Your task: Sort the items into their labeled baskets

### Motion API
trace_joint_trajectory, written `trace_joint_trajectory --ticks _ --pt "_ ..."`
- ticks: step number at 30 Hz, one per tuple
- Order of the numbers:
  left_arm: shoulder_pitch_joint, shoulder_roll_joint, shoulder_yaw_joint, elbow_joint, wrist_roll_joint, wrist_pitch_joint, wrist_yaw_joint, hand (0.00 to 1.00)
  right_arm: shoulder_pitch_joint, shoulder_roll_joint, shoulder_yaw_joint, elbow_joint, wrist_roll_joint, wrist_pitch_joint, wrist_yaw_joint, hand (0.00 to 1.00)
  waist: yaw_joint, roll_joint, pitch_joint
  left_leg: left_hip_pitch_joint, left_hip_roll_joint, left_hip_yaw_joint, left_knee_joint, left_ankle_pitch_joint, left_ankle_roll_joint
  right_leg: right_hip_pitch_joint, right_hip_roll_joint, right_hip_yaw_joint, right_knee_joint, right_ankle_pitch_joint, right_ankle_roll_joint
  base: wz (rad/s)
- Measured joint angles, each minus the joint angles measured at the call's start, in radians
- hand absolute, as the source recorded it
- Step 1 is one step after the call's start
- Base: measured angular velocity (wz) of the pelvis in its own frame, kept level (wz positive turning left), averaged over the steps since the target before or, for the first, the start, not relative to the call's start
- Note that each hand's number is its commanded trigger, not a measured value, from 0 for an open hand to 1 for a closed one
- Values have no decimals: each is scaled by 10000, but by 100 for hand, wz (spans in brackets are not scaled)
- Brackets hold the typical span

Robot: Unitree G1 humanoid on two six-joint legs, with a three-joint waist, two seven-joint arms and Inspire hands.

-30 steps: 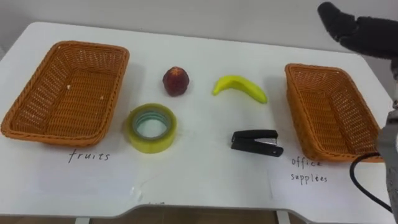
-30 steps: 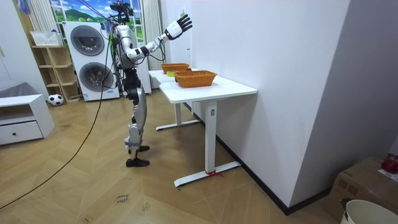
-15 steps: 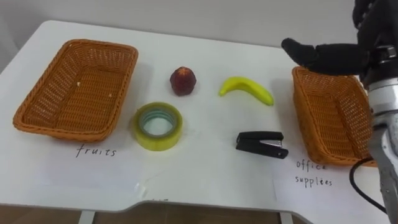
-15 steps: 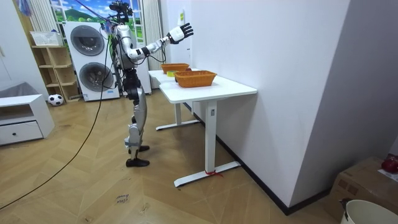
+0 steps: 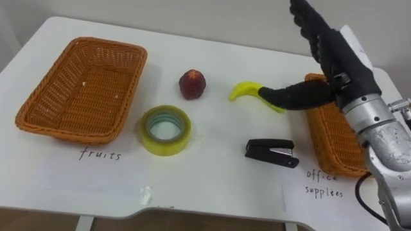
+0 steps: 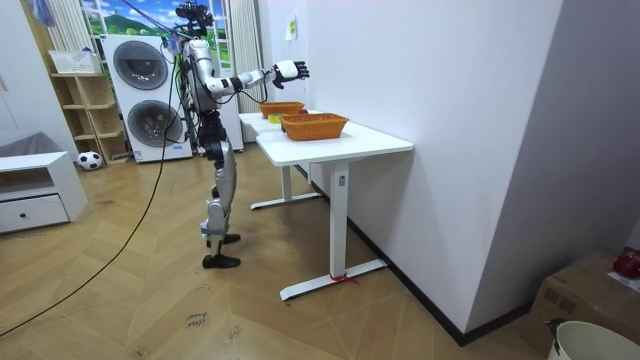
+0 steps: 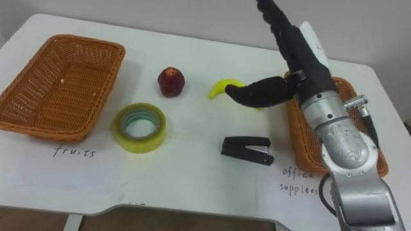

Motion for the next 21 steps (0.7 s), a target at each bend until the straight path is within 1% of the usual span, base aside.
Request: trace_joint_trajectory --ticks 3,5,7,11,12,13,14,15,16,18,19,21 --pt "1 -4 50 -96 0 0 -13 0 -1 0 0 0 -81 76 348 0 27 4 4 0 0 -16 -5 0 0 1 0 3 0 0 0 0" --pt "-2 -5 68 -108 -4 -9 -4 0 0 -2 0 8 -208 89 637 0 56 19 27 1 -1 -45 -5 0 0 2 1 3 0 0 0 0" --pt "-14 -2 67 -45 -5 -13 41 0 24 -5 -1 90 -190 88 829 0 42 28 34 3 -1 -67 -1 0 0 17 1 -13 -2 0 0 2" --pt "-132 10 59 128 -32 -11 52 0 274 -9 61 399 -191 94 1318 0 66 23 38 37 -5 -128 1 0 -1 66 1 -14 -3 -1 0 4" --pt "-128 13 59 135 -31 7 53 0 304 -9 106 453 -193 213 1486 0 67 20 56 37 -5 -127 0 1 -1 63 1 -10 -3 -1 0 0" --pt "-144 15 60 135 -27 16 53 0 305 -11 124 454 -200 308 1640 0 67 7 94 35 -5 -126 -1 1 -1 58 1 -10 -3 -1 0 0" --pt "-153 16 61 135 -27 19 53 0 305 -11 124 454 -200 315 1715 0 68 4 102 30 -4 -126 -2 1 -1 53 1 -9 -3 -1 0 0" --pt "-161 16 60 140 -26 35 52 0 307 -18 130 453 -213 316 1844 0 62 -4 97 16 -5 -128 -2 1 -1 42 1 -2 -3 -1 0 0" --pt "-191 20 61 221 -19 63 52 0 313 -19 137 453 -214 353 1996 0 63 -36 77 17 -4 -128 -2 1 -1 42 1 -2 -4 -1 0 0" --pt "-261 37 61 425 -17 125 52 0 312 -19 140 453 -221 481 2246 0 67 -62 58 19 -2 -132 -3 1 -1 43 2 0 -4 -1 0 0" --pt "-323 40 61 504 -7 180 52 0 313 -19 140 453 -282 518 2401 0 65 -96 34 18 -3 -133 -1 1 -1 38 1 9 -4 -1 0 0" --pt "-317 58 61 506 -6 188 50 0 313 -22 140 453 -403 520 2605 0 75 -117 19 17 -2 -132 -3 2 -1 34 1 21 -4 -1 0 0"
